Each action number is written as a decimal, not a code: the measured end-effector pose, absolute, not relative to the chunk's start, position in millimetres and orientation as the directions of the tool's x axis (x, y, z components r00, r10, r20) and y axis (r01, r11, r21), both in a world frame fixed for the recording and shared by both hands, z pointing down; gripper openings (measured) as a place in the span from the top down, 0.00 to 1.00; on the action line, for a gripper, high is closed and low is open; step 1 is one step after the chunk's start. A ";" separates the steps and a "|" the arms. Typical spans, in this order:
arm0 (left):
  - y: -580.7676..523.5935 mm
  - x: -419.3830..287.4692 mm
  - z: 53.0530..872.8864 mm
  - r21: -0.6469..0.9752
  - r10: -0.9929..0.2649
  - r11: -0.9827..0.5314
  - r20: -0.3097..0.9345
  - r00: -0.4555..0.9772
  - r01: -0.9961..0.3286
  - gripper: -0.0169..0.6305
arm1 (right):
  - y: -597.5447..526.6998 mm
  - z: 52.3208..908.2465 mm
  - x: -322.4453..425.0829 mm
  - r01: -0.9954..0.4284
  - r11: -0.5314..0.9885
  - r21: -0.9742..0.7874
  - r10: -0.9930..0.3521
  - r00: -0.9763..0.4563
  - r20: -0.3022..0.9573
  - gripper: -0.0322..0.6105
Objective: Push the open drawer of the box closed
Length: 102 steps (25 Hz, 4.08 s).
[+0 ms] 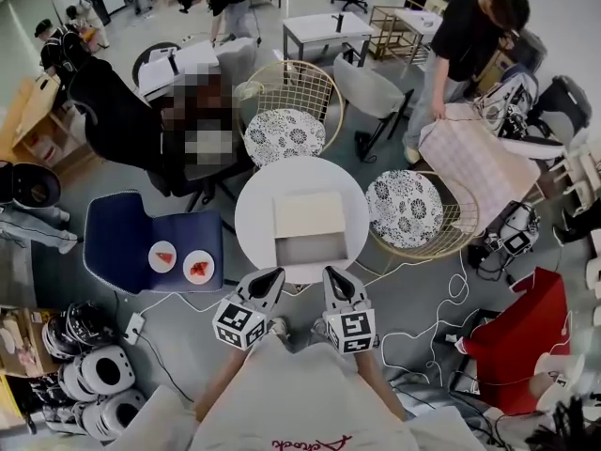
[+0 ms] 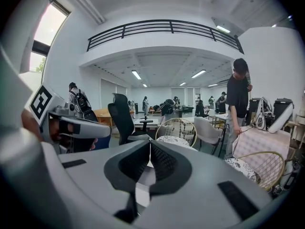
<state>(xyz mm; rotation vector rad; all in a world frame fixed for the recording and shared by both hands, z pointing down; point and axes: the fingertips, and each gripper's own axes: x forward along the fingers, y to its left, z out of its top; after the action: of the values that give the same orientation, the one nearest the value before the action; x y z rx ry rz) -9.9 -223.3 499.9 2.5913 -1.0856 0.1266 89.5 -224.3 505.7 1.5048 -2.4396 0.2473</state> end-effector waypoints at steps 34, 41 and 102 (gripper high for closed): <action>-163.7 -20.8 645.7 0.407 -0.575 -0.558 0.438 0.691 -0.723 0.95 | -126.1 716.2 93.1 -0.883 0.434 -0.178 -0.571 -0.422 0.704 0.90; -163.2 -24.5 658.3 0.422 -0.576 -0.536 0.451 0.682 -0.731 0.95 | -126.5 739.8 89.6 -0.877 0.428 -0.218 -0.526 -0.438 0.729 0.69; -173.6 -61.7 669.1 0.469 -0.600 -0.436 0.484 0.637 -0.768 0.95 | -304.9 779.3 76.9 -0.925 0.371 -0.086 -0.574 -0.301 0.762 0.84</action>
<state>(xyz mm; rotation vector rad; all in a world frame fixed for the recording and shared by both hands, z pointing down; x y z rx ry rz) -61.7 -173.6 669.1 2.1827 -1.0619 0.3213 76.9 -304.9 779.3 1.2899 -1.9927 0.7027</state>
